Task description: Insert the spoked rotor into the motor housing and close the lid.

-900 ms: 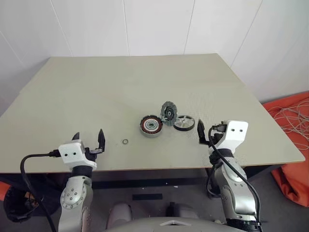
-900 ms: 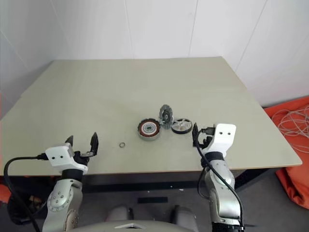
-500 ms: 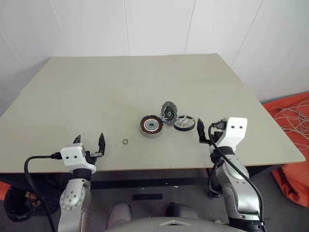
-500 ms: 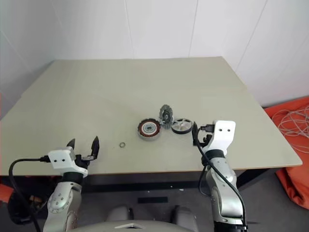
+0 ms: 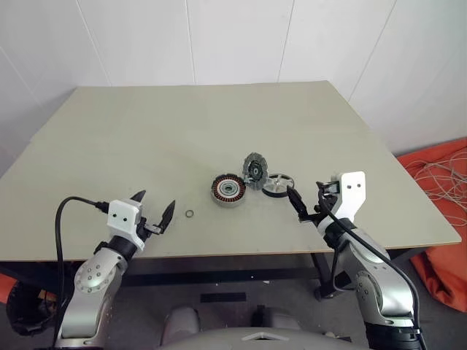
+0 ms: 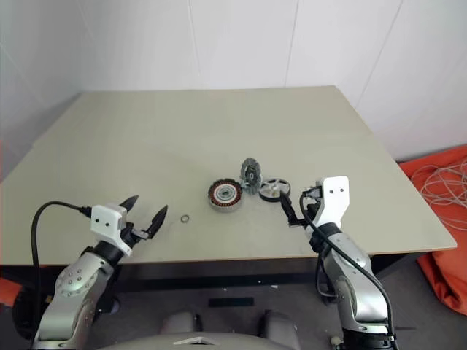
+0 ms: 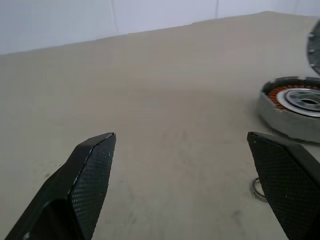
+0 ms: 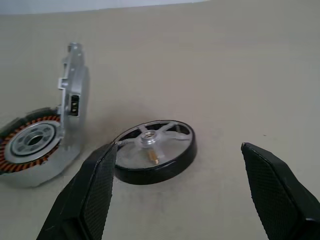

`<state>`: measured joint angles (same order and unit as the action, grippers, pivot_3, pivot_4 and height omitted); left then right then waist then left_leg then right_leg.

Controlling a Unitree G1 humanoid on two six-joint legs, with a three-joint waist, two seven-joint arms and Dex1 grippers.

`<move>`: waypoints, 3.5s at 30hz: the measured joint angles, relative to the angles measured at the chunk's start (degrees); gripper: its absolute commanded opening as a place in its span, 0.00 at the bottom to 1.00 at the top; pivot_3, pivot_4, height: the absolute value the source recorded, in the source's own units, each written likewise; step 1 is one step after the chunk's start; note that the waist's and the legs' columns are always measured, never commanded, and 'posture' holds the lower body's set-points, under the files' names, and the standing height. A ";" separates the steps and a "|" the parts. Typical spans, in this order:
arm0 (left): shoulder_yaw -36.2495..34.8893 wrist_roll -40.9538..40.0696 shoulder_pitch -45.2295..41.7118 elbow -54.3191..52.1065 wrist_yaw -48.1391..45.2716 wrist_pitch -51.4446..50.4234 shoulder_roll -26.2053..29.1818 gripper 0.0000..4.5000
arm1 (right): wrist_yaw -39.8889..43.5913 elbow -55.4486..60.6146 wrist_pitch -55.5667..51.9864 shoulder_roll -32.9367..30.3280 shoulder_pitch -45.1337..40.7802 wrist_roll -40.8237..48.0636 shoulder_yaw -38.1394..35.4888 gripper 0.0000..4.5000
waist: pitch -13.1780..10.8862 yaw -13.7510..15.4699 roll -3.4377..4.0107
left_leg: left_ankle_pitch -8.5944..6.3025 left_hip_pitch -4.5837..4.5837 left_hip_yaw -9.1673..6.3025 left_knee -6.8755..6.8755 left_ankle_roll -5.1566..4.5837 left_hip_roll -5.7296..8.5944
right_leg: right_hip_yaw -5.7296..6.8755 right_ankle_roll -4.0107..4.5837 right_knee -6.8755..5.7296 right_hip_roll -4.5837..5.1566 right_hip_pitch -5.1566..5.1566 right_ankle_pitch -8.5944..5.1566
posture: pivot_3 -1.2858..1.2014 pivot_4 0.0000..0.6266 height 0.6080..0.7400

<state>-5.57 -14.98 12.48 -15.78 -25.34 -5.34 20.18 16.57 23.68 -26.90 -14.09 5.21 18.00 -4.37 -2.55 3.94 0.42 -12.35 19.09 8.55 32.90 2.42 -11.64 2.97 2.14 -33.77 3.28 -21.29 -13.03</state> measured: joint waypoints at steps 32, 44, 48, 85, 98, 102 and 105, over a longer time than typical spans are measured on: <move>8.21 0.98 -20.30 26.60 -26.11 -2.80 9.29 0.99 | 4.98 -0.30 2.84 1.36 1.56 -0.31 6.92 1.00 | -0.02 0.13 0.11 | 0.04 -0.04 0.02 -0.01 0.07 0.02 | -0.01 0.11 -0.06 0.02 0.05 0.05 | 0.52 0.00 1.00; 10.91 1.61 -24.30 23.06 -29.79 -8.98 11.44 0.99 | 3.50 -2.89 7.59 3.41 3.05 -3.62 10.08 1.00 | -0.03 0.11 0.12 | 0.05 -0.03 0.03 -0.03 0.08 0.01 | -0.01 0.21 -0.06 0.02 0.02 0.10 | 0.52 0.00 1.00; 11.68 1.61 -24.39 21.65 -30.76 -10.64 11.75 0.99 | 3.35 -3.00 7.99 3.69 3.04 -3.89 10.17 1.00 | -0.03 0.10 0.13 | 0.05 -0.03 0.03 -0.04 0.08 0.02 | -0.01 0.36 -0.05 0.02 0.02 0.18 | 0.52 0.00 1.00; 13.78 5.04 -25.77 21.73 -29.44 -14.74 12.47 0.39 | 0.60 -1.37 6.48 4.21 3.85 -4.34 11.89 1.00 | -0.04 0.12 0.15 | 0.06 -0.06 0.01 -0.08 0.10 0.03 | -0.01 0.08 -0.04 0.03 0.05 0.01 | 0.52 0.00 1.00; 13.76 5.35 -26.19 22.71 -28.98 -13.34 11.70 0.15 | 0.74 -1.01 6.54 4.38 3.73 -4.45 11.90 1.00 | -0.05 0.23 0.16 | 0.06 -0.05 0.01 -0.15 0.10 0.06 | -0.01 0.12 -0.01 0.05 0.05 -0.01 | 0.52 0.00 1.00; 14.30 5.29 -28.80 22.85 -28.29 -13.38 9.12 0.15 | 0.97 -1.03 6.75 4.34 3.72 -4.45 11.85 1.00 | -0.06 0.35 0.13 | 0.07 -0.02 0.01 -0.15 0.12 0.04 | -0.01 0.12 -0.02 0.04 0.02 0.00 | 0.52 0.00 1.00; 14.66 5.30 -30.37 22.78 -28.10 -13.22 8.62 0.15 | 1.12 -1.03 6.94 4.25 3.80 -4.45 11.78 1.00 | -0.07 0.05 0.15 | 0.09 -0.02 0.01 -0.18 0.15 0.03 | -0.01 0.19 -0.02 0.03 -0.02 0.03 | 0.52 0.00 1.00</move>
<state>9.09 -9.68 -17.89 7.01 -53.44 -18.56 28.81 17.68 22.65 -19.96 -9.84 9.01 13.55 7.40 -2.62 4.00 0.58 -12.26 19.07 8.56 32.71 2.57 -11.60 2.96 2.33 -33.79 3.31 -21.31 -13.00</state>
